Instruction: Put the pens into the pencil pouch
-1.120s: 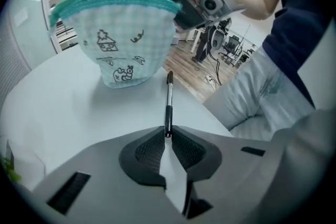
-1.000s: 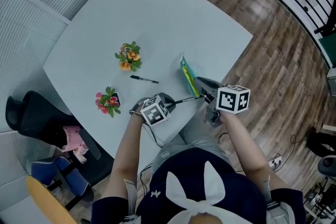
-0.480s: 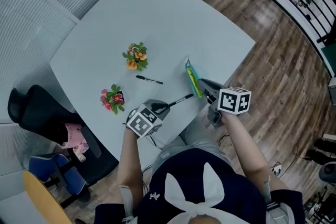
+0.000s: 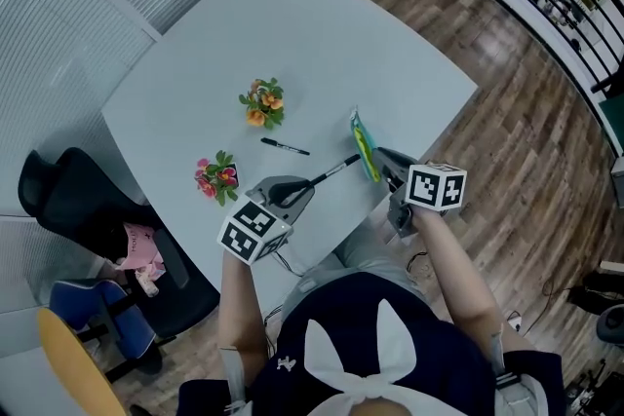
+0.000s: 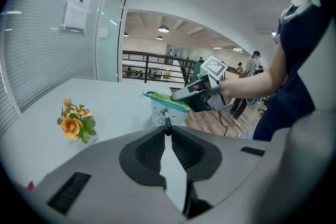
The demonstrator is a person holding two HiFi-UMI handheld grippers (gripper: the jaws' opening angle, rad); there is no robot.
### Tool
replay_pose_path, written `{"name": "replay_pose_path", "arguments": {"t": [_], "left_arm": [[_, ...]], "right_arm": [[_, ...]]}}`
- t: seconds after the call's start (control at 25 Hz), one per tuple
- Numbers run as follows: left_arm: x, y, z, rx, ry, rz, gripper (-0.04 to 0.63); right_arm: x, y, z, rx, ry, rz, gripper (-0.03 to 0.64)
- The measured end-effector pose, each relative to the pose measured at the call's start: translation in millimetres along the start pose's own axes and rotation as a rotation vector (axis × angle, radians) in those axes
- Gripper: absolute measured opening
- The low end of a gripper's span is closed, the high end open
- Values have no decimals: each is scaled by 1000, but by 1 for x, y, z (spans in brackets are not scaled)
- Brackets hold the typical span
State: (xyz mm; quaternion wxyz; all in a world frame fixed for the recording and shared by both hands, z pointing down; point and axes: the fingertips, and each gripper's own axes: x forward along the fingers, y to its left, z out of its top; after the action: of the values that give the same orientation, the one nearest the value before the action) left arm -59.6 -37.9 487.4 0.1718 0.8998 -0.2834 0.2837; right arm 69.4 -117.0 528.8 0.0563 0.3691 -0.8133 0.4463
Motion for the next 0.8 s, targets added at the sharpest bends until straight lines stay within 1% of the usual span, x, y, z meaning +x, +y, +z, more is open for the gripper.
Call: {"name": "replay_pose_path", "arguments": {"t": [0.24,0.48,0.64,0.8], "left_arm": [[-19,1,16,43,-28,44,54],[-31,-2,35,43,-87,45,54],[-31,-4,37,47,-85,31,54],[-22,-6,36,61,-56,17,54]], "right_arm": [[1,-1,-3,-22,7,-14,48],[3,3,-4,-27,12,-16,48],[5,5,-7,-19,11,-11,48],[4,7,-5,-11,0,-18,48]]}}
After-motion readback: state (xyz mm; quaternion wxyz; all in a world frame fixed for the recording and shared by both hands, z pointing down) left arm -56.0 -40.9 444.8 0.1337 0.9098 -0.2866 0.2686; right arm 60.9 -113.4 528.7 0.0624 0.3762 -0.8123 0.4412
